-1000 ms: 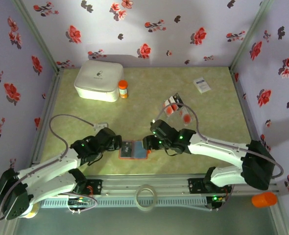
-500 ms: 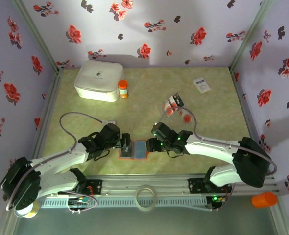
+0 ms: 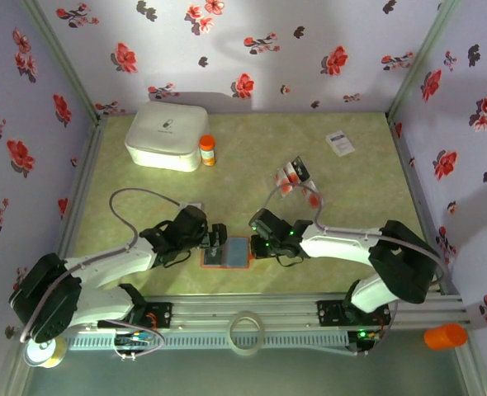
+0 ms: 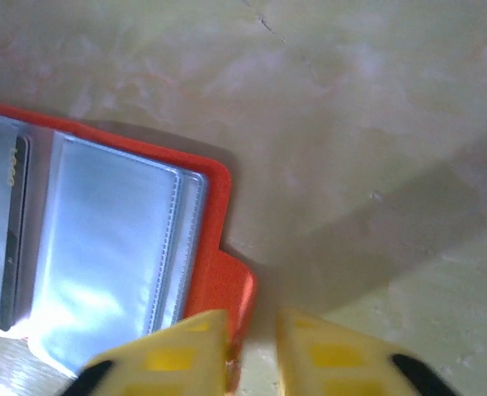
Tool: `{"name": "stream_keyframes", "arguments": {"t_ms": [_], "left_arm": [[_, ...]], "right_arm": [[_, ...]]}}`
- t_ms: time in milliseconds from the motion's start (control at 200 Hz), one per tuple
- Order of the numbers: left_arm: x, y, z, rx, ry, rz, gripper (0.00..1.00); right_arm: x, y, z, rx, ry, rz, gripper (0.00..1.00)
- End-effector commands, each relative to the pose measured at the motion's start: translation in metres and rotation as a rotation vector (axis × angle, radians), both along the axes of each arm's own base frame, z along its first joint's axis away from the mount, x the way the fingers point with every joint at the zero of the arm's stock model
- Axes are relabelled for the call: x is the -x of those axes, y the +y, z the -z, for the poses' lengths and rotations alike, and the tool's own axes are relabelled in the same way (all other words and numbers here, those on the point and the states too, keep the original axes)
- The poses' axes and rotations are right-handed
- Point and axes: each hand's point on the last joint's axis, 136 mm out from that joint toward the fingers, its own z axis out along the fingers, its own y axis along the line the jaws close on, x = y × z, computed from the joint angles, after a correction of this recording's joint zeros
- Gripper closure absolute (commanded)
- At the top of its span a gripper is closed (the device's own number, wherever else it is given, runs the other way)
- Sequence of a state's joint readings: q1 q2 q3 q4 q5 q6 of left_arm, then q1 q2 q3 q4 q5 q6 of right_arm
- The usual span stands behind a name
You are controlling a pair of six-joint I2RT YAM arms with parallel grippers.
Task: Put the credit cards into the card holder
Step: Close the card holder at the bottom-center of the table.
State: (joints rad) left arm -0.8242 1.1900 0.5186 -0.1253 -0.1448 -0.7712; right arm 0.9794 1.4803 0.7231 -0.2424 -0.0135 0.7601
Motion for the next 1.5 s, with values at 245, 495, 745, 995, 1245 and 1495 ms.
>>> {"name": "stream_keyframes", "arguments": {"t_ms": [245,495,745,995,1245,1495], "left_arm": [[0.002,-0.003,0.017,0.012,0.029,0.009,0.0],[0.005,-0.007,0.027,0.025,0.058,0.014,0.0],[0.007,-0.019,0.03,0.038,0.079,0.044,0.0],[0.013,-0.032,0.022,0.061,0.075,0.073,0.0],[0.016,-0.031,0.007,0.099,0.052,0.07,0.0],[0.015,-0.038,-0.022,0.218,-0.007,0.069,0.0]], "right_arm": [[-0.01,-0.005,0.004,0.037,-0.005,0.02,0.99],[-0.01,-0.002,0.006,0.027,0.002,0.023,1.0],[-0.008,-0.002,0.009,0.019,0.008,0.026,1.0],[-0.009,0.0,0.009,0.007,0.011,0.031,1.0],[-0.009,0.002,0.013,0.0,0.018,0.031,1.0],[-0.01,0.006,0.014,-0.008,0.023,0.031,1.0]]}}
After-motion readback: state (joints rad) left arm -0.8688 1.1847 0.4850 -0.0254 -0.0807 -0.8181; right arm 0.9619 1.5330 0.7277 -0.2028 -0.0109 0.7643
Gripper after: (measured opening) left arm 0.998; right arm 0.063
